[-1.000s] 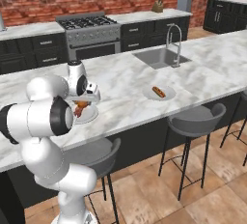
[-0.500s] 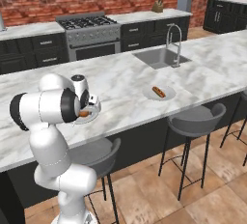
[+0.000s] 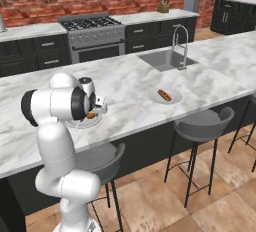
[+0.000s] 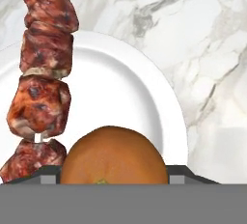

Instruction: Pick up the kiwi and tangerine from the fridge and place one fruit on each plate on the dining counter.

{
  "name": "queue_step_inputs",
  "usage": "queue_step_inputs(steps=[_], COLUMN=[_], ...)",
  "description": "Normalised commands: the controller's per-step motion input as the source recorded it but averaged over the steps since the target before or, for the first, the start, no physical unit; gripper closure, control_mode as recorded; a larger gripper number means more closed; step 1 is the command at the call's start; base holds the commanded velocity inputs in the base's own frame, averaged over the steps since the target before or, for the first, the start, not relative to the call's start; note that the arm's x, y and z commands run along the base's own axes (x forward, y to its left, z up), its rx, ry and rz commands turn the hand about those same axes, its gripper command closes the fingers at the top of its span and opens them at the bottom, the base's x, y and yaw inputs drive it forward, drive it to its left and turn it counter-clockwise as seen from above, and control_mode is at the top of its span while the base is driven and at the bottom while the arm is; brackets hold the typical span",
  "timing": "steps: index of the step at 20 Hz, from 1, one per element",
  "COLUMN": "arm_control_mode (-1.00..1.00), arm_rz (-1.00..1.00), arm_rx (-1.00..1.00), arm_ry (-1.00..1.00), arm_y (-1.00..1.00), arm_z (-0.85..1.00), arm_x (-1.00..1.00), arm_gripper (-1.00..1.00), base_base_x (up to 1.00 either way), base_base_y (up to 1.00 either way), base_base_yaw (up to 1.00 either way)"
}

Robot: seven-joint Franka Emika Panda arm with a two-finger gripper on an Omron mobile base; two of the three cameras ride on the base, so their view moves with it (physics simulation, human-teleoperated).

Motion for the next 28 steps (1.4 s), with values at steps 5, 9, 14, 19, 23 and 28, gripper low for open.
queue_step_inputs(steps=[5, 9, 14, 19, 23, 28], arm_control_mode=[-1.00, -1.00, -1.00, -1.00, -1.00, -1.00], arm_rz=[0.00, 0.01, 0.00, 0.00, 0.00, 0.00], arm_rx=[0.00, 0.00, 0.00, 0.00, 0.00, 0.00], arm_ry=[0.00, 0.00, 0.00, 0.00, 0.00, 0.00], arm_y=[0.12, 0.19, 0.00, 0.00, 0.00, 0.00], arm_z=[-0.01, 0.00, 0.00, 0.00, 0.00, 0.00], arm_x=[0.09, 0.00, 0.00, 0.00, 0.00, 0.00], arm_gripper=[1.00, 1.00, 1.00, -1.00, -1.00, -1.00], base_base_x=[0.00, 0.00, 0.00, 0.00, 0.00, 0.00], base_base_y=[0.00, 0.00, 0.00, 0.00, 0.00, 0.00], base_base_yaw=[0.00, 0.00, 0.00, 0.00, 0.00, 0.00])
